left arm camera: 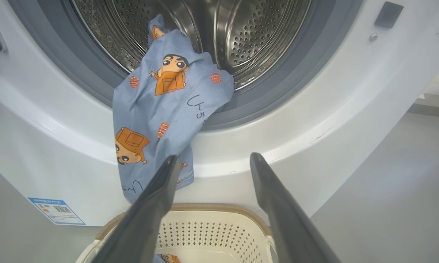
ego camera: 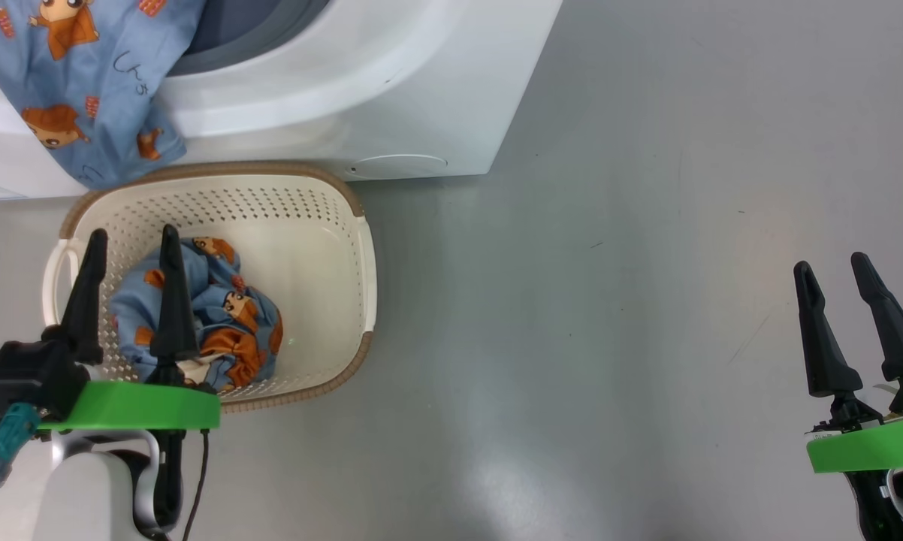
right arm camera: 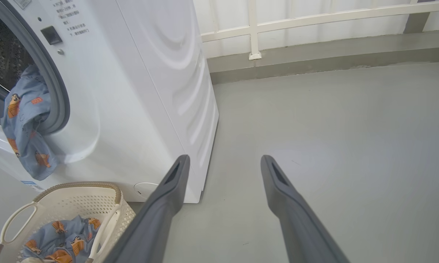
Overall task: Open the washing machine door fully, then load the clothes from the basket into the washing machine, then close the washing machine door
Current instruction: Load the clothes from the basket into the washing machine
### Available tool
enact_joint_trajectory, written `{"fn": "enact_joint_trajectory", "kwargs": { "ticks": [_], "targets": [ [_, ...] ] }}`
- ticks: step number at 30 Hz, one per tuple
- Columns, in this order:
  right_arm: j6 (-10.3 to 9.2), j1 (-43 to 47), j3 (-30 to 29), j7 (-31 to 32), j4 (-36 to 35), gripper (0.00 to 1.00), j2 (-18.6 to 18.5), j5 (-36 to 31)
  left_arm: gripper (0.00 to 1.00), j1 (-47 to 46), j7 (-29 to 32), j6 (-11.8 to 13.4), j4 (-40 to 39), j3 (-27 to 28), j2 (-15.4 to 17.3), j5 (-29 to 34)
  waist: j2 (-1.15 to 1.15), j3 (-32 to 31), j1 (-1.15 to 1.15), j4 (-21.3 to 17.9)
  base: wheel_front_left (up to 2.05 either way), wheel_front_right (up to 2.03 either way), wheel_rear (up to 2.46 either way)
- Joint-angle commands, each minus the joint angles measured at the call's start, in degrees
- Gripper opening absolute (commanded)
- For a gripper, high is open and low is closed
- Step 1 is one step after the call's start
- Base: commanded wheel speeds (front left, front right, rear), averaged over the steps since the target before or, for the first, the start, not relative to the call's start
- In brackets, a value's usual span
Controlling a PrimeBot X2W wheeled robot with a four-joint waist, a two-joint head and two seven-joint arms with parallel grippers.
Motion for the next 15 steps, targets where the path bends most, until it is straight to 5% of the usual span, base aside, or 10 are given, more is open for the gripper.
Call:
{"fn": "enact_joint_trajectory", "kwargs": {
  "ticks": [1, 15],
  "targets": [
    [0.17, 1.4, 0.8, -0.3, -1.2, 1.0, -1.1, -0.1, 1.0, 1.1, -0.3, 0.4, -1.6, 1.5, 1.5, -0.6, 0.0, 0.0, 0.0, 0.0, 0.0, 0.0, 0.0],
    [0.17, 0.5, 1.4, -0.3, -1.3, 1.0, -0.3, -0.3, 1.0, -4.8, -0.3, -0.7, 5.3, 2.7, 1.5, -0.2, 0.0, 1.1, 0.0, -0.1, 0.0, 0.0, 0.0]
  ]
}}
